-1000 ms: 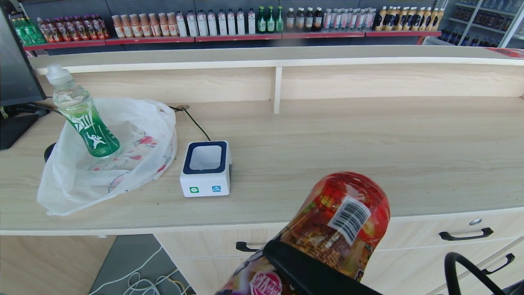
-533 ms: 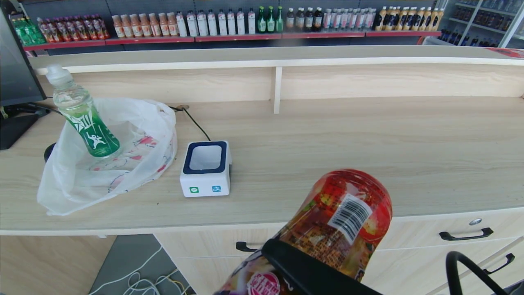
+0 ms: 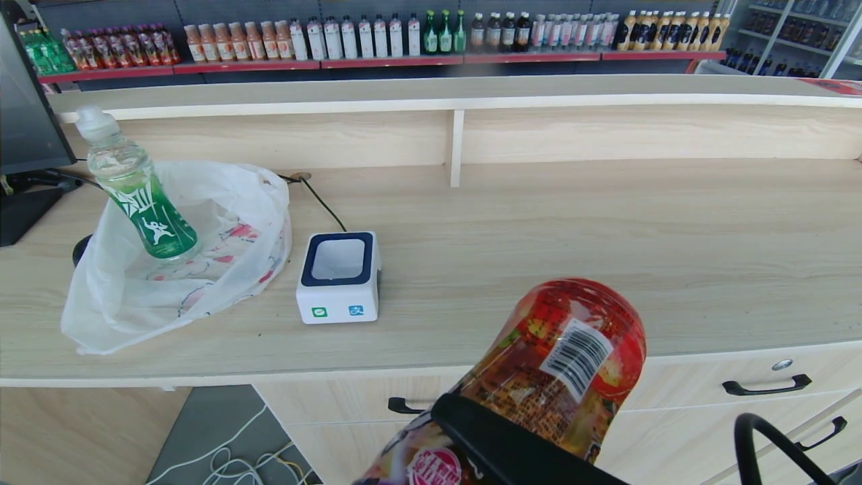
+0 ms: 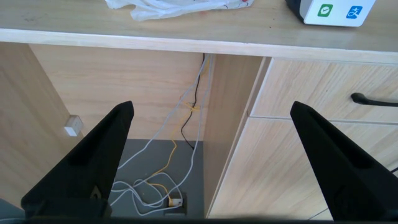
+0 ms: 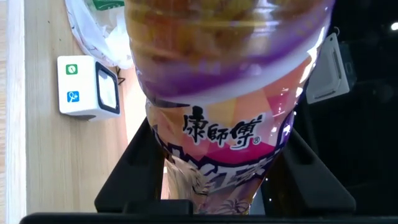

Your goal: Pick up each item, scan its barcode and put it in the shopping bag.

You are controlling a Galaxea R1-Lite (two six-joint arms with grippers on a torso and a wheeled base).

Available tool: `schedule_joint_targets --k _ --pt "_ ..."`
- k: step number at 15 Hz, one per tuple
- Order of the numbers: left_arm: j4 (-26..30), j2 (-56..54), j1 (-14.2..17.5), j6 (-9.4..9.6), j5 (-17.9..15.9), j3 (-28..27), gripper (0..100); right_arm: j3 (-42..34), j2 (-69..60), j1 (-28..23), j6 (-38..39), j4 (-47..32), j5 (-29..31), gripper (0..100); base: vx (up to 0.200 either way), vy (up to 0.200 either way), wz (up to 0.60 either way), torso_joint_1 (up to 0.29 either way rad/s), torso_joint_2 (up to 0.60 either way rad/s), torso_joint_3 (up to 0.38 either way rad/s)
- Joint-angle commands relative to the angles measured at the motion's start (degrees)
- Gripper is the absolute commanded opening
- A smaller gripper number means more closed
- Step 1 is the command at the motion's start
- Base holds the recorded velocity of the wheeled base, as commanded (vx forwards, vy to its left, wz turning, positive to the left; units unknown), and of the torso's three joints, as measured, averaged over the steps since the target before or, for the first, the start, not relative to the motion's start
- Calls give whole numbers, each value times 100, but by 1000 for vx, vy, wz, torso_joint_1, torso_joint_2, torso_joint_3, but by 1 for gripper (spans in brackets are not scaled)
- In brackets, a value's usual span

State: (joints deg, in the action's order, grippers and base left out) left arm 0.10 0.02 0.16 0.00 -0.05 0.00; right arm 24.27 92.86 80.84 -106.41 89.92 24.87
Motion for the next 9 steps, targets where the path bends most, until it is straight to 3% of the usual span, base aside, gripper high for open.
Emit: schedule_joint_targets --k 1,7,9 --pt "-1 -2 2 0 5 0 100 -1 -4 2 -2 8 0 0 0 0 0 0 0 0" --pt "-1 -2 2 0 5 0 100 7 -4 2 68 8 9 0 0 0 0 0 0 0" --pt "-1 -2 2 0 5 0 100 7 -4 2 639 8 9 0 0 0 0 0 0 0"
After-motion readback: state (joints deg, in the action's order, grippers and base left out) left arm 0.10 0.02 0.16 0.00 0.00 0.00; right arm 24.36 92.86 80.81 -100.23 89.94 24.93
